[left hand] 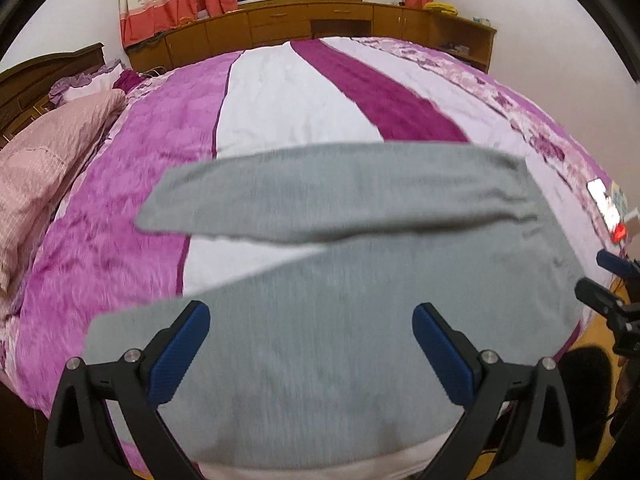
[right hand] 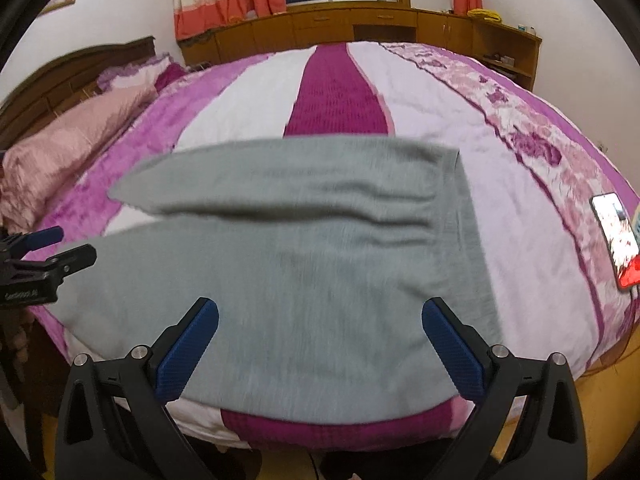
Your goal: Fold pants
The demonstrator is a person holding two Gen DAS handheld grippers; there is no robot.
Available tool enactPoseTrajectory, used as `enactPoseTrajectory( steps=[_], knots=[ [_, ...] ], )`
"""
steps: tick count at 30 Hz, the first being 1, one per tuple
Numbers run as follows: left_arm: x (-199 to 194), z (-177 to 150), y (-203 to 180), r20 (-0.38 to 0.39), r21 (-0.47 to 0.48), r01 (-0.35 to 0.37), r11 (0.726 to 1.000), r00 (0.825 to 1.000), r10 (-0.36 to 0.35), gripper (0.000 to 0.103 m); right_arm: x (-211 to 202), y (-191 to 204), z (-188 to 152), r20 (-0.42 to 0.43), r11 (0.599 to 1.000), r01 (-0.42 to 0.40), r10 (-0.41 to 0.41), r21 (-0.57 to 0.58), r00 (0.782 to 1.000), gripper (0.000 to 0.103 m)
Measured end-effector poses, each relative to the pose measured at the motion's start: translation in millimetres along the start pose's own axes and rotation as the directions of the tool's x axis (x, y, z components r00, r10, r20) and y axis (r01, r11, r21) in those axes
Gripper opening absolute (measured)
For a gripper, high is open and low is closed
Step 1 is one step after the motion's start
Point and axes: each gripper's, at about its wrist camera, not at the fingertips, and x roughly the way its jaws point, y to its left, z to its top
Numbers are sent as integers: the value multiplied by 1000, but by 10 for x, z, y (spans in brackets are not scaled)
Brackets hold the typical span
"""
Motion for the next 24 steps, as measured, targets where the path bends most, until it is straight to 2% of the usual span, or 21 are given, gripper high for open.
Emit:
enactPoseTrajectory(
  steps=[4, 8, 11, 13, 17, 20, 24],
  knots=[
    [-25, 355, 73, 11, -11, 19, 1000, 1000, -19, 103, -67, -128, 264, 14, 1000, 9, -9, -3, 1000, 99],
    [-4, 694, 64, 16, 45, 9, 999, 1000, -10, 103, -114, -314, 525, 20, 1000, 14, -15, 10, 1000, 99],
    [104, 930, 54, -10, 82, 50, 995, 999, -49, 103, -95, -422, 738, 26, 999, 42, -42, 2, 999, 99],
    [243, 1080, 29, -31, 109, 80, 991, 997, -78, 103, -27, -509, 886, 19, 998, 61, -62, 4, 998, 99],
    [580, 1300, -49, -55, 175, 81, 981, 996, -73, 103, 227, -643, 1136, -21, 998, 61, -61, 6, 998, 99],
    [906, 1451, -108, -97, 216, 107, 970, 991, -88, 103, 462, -710, 1260, -56, 997, 80, -81, -10, 995, 99],
    [1312, 1609, -87, -131, 207, 117, 971, 987, -91, 103, 794, -797, 1378, -88, 996, 89, -89, 0, 992, 99]
  ],
)
